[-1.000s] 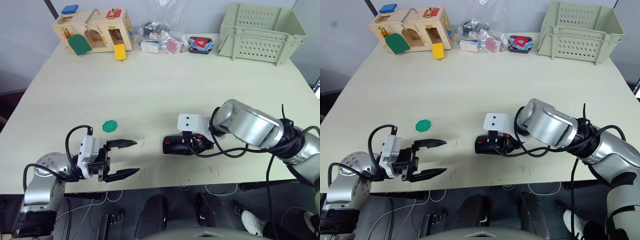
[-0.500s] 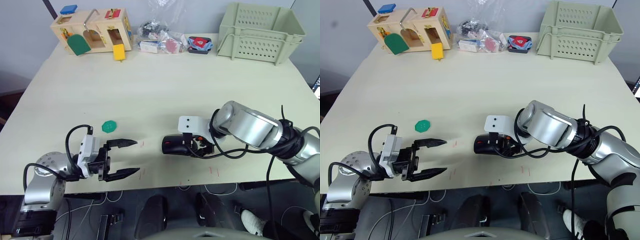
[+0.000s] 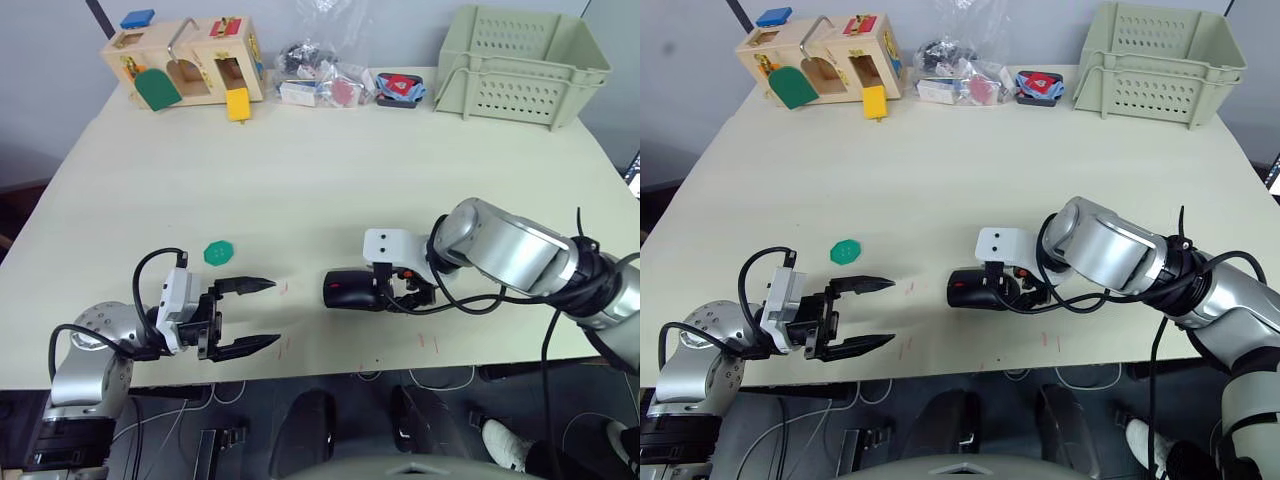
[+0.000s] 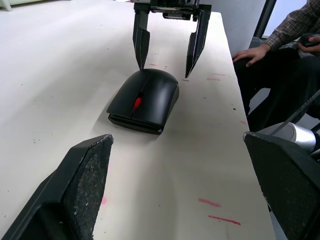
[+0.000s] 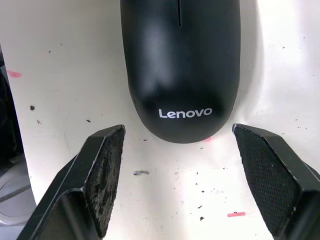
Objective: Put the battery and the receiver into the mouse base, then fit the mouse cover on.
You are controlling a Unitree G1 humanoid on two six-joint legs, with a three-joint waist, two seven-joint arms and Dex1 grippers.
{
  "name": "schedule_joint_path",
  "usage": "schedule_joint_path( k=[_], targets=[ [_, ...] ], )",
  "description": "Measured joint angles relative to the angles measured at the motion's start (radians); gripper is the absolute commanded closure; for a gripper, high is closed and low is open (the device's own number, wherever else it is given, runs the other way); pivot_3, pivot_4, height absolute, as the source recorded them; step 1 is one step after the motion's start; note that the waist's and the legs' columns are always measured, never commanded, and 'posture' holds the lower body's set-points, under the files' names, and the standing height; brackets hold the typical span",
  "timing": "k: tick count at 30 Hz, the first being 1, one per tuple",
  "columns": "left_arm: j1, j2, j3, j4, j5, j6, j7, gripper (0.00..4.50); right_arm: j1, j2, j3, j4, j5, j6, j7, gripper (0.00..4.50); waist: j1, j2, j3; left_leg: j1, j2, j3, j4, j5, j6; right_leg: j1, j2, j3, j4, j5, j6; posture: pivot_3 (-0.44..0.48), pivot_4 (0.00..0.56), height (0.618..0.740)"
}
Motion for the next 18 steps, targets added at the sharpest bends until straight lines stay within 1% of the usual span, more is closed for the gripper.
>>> schedule_joint_path(
  k=[3, 7, 11, 12, 15, 17, 18],
  targets=[
    [0.0, 0.0, 0.0, 0.0, 0.0, 0.0, 0.0, 0.0, 0.0, -0.014, -0.004, -0.004, 0.0, -0.017, 0.001, 0.88, 0.0, 0.0, 0.0, 0.0, 0.0, 0.0, 0.0, 0.0, 0.0, 0.0, 0.0, 0.0, 0.0, 0.0, 0.0, 0.0, 0.15, 0.74],
    [0.0, 0.0, 0.0, 0.0, 0.0, 0.0, 0.0, 0.0, 0.012, -0.012, -0.061, -0.008, 0.003, -0.062, -0.002, 0.88, 0.001, 0.0, 0.0, 0.0, 0.0, 0.0, 0.0, 0.0, 0.0, 0.0, 0.0, 0.0, 0.0, 0.0, 0.0, 0.0, 0.15, 0.74],
    [-0.001, 0.0, 0.0, 0.0, 0.0, 0.0, 0.0, 0.0, 0.086, 0.048, -0.198, 0.003, 0.032, -0.125, -0.015, 0.88, 0.001, 0.0, 0.0, 0.0, 0.0, 0.0, 0.0, 0.0, 0.0, 0.0, 0.0, 0.0, 0.0, 0.0, 0.0, 0.0, 0.15, 0.74],
    [-0.001, 0.0, 0.0, 0.0, 0.0, 0.0, 0.0, 0.0, 0.091, 0.051, -0.205, 0.003, 0.034, -0.131, -0.016, 0.88, 0.001, 0.0, 0.0, 0.0, 0.0, 0.0, 0.0, 0.0, 0.0, 0.0, 0.0, 0.0, 0.0, 0.0, 0.0, 0.0, 0.15, 0.74],
    [0.0, 0.001, 0.0, 0.0, 0.0, 0.0, 0.0, 0.0, 0.147, 0.093, -0.28, 0.015, 0.044, -0.194, -0.032, 0.88, 0.002, 0.0, 0.0, 0.0, 0.0, 0.0, 0.0, 0.0, 0.0, 0.0, 0.0, 0.0, 0.0, 0.0, 0.0, 0.0, 0.15, 0.74],
    [-0.001, 0.001, 0.0, 0.001, 0.0, 0.0, 0.0, 0.0, 0.173, 0.125, -0.308, 0.019, 0.048, -0.227, -0.044, 1.39, 0.002, 0.0, 0.0, 0.0, 0.0, 0.0, 0.0, 0.0, 0.0, 0.0, 0.0, 0.0, 0.0, 0.0, 0.0, 0.0, 0.15, 0.74],
    [-0.001, 0.001, 0.0, 0.001, 0.0, 0.0, 0.0, 0.0, 0.18, 0.131, -0.314, 0.019, 0.048, -0.236, -0.045, 1.83, 0.002, 0.0, 0.0, 0.0, 0.0, 0.0, 0.0, 0.0, 0.0, 0.0, 0.0, 0.0, 0.0, 0.0, 0.0, 0.0, 0.15, 0.74]
  ],
)
